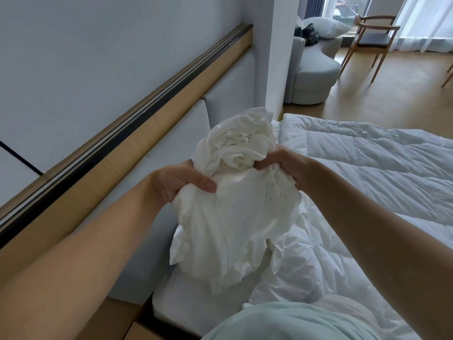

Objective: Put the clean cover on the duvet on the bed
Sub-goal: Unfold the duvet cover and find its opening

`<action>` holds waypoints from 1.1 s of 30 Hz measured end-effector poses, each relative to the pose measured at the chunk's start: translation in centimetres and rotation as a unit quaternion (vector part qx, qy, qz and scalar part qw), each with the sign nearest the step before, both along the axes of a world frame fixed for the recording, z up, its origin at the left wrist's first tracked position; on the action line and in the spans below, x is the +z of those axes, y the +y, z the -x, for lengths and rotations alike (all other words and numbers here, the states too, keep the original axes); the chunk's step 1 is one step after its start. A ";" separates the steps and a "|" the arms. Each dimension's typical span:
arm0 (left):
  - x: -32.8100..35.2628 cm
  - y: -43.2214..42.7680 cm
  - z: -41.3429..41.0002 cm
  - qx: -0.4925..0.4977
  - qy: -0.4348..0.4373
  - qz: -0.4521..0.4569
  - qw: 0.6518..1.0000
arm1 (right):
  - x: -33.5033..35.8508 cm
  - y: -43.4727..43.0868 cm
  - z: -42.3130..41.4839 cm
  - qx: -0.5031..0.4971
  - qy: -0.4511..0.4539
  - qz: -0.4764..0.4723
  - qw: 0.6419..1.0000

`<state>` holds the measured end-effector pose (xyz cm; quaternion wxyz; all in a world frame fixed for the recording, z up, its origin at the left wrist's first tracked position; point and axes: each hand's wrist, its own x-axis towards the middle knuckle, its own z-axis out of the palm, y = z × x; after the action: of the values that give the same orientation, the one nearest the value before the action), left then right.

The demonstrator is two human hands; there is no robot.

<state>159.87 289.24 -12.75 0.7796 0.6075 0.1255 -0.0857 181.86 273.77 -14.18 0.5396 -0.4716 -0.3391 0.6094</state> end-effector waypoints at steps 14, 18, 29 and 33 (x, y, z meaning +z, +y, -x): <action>-0.3 -1.1 -2.2 0.248 0.022 -0.377 0.892 | -0.7 -0.8 -0.2 0.068 -0.050 0.054 0.995; -1.2 -1.5 -3.0 0.321 0.057 -0.537 0.778 | -0.7 -0.5 0.3 0.051 -0.044 0.023 0.997; -2.6 -1.6 -3.6 0.385 0.054 -0.583 0.714 | -1.5 0.6 1.6 -0.053 -0.146 0.050 0.987; -2.9 -1.8 -4.2 0.401 0.068 -0.547 0.732 | -1.5 1.1 1.7 -0.067 -0.195 0.054 0.977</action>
<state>164.03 287.48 -15.62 0.2640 0.8145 0.4359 0.2772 180.13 274.89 -15.64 0.4759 -0.6316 -0.3722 0.4858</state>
